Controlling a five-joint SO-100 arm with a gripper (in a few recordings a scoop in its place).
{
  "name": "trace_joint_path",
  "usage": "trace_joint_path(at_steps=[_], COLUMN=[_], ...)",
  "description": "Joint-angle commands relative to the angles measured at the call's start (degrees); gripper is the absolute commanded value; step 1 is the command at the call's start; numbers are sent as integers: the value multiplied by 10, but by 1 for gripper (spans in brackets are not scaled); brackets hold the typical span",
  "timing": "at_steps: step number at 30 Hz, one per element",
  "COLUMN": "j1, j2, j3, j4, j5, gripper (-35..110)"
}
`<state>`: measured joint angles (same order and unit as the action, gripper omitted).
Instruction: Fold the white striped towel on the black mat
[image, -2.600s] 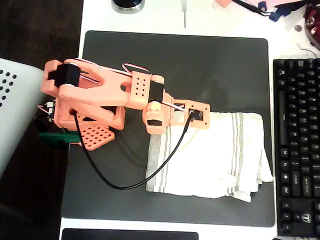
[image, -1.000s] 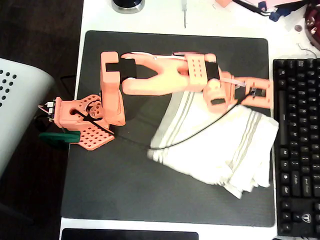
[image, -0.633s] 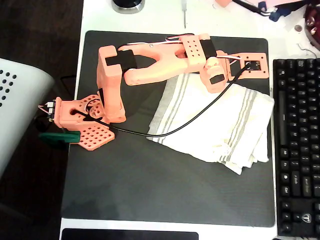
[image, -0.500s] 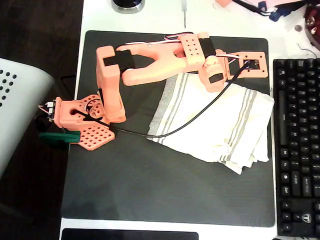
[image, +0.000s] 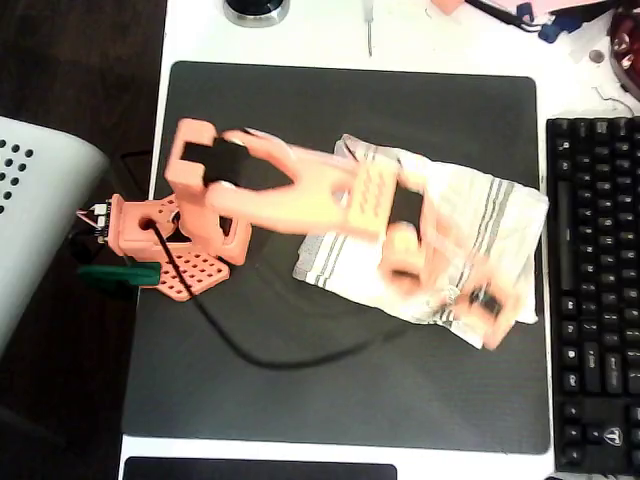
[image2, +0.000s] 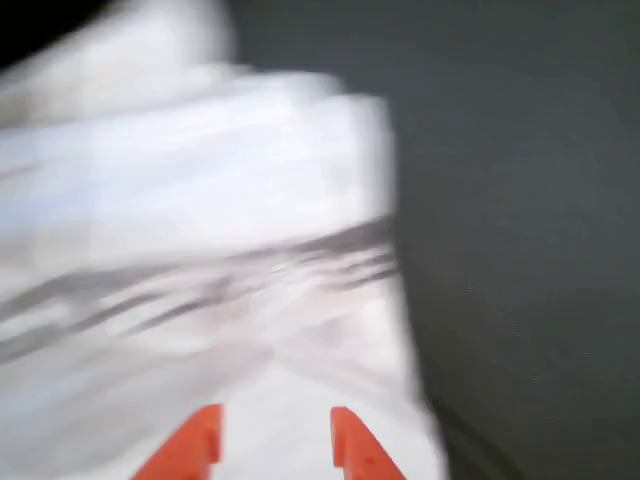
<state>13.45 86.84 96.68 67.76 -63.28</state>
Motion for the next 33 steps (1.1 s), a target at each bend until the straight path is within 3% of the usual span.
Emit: trace_joint_path(at_steps=[1,6,13,17,19,23,33], j1=[39,54,79,47,22,-18,-66], j2=[-6,-28,-73,-94,-98,-94,-110], j3=[-27,-32,-8,22,29,6,-57], j4=[2,-16,-124,-199,-208,-234,-264], j5=[-38,-147,-265,-263,-243,-172,-253], gripper=[19,21,21,14,0,0,0])
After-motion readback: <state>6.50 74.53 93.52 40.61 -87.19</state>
